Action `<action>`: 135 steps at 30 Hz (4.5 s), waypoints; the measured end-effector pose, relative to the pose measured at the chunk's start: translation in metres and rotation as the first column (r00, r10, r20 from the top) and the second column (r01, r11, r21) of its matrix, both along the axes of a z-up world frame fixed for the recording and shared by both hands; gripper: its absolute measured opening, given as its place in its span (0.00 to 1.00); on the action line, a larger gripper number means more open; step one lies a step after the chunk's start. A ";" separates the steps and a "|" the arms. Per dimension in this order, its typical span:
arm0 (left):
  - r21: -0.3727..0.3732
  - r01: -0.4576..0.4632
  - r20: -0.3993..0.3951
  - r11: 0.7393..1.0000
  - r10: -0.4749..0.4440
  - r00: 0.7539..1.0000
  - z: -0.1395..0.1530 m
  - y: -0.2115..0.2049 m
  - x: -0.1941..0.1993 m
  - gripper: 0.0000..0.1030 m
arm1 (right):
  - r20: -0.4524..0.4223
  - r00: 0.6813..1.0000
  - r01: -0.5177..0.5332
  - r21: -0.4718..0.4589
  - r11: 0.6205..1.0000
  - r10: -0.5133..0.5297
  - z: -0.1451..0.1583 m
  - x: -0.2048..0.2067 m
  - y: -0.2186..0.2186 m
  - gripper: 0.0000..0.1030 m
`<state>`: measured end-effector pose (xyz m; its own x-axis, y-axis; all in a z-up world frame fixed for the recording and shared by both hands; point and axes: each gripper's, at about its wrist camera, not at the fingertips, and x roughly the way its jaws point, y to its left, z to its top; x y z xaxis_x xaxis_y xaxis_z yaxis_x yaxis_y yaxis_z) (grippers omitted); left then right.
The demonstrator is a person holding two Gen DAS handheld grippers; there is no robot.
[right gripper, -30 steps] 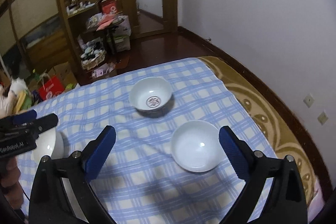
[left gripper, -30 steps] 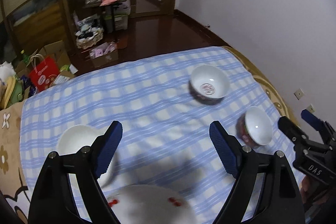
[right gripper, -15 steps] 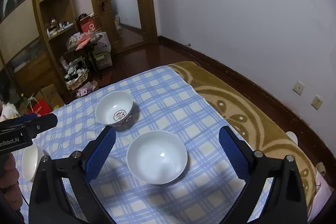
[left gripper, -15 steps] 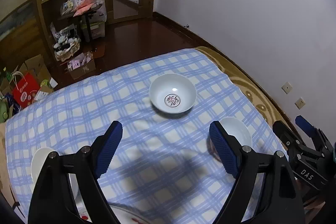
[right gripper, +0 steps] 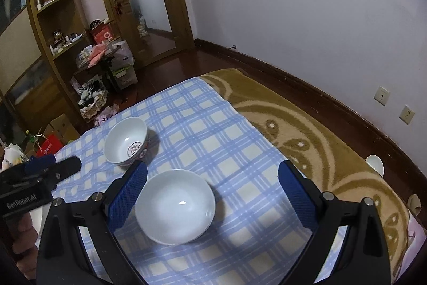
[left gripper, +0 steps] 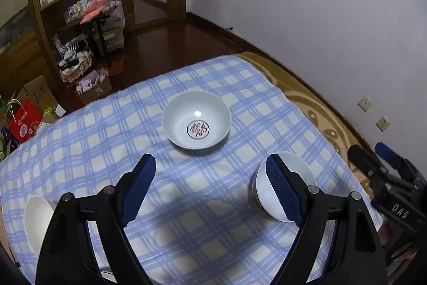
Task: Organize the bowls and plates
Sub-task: 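Move both tools toward another plain white bowl on the cloth, then close both tools together on the rim of the large white bowl, then lift the large white bowl with both tools and carry it over the stack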
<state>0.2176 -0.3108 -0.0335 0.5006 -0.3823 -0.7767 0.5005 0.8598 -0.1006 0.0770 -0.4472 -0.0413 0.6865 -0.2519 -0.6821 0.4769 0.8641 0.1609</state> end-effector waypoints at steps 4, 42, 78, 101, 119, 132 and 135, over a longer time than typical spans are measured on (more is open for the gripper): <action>0.010 0.020 -0.021 1.000 -0.020 1.000 -0.010 -0.007 0.002 0.81 | -0.009 1.000 0.002 -0.018 1.000 -0.002 -0.002 0.008 -0.007 1.00; 0.153 0.099 -0.119 0.983 -0.081 0.989 -0.090 -0.059 0.004 0.74 | -0.137 0.991 0.016 0.089 0.996 -0.004 -0.078 0.022 -0.020 0.99; 0.120 0.163 -0.186 0.979 -0.139 0.973 -0.103 -0.065 -0.021 0.09 | -0.198 0.979 0.020 0.315 0.949 0.045 -0.113 0.020 0.003 0.07; 0.075 0.041 -0.174 0.996 -0.027 0.984 -0.057 0.014 -0.031 0.09 | -0.132 0.980 -0.106 0.273 0.956 0.146 -0.062 0.023 0.068 0.07; -0.016 -0.040 -0.090 0.999 0.039 0.995 -0.001 0.107 -0.053 0.08 | -0.098 0.967 -0.210 0.214 0.954 0.235 -0.006 0.019 0.145 0.07; -0.008 -0.088 -0.034 0.996 0.087 0.996 0.031 0.184 -0.061 0.09 | -0.042 0.945 -0.306 0.229 0.924 0.323 0.007 0.024 0.216 0.07; -0.002 -0.103 -0.030 0.995 0.103 0.994 0.031 0.202 -0.058 0.08 | -0.048 0.938 -0.326 0.223 0.919 0.344 0.008 0.029 0.234 0.07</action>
<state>0.1595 -0.1086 -0.0030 0.5141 -0.3328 -0.7906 0.4060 0.9063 -0.1175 0.1063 -0.2131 -0.0331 0.6434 0.1369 -0.7532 0.1849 0.9270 0.3264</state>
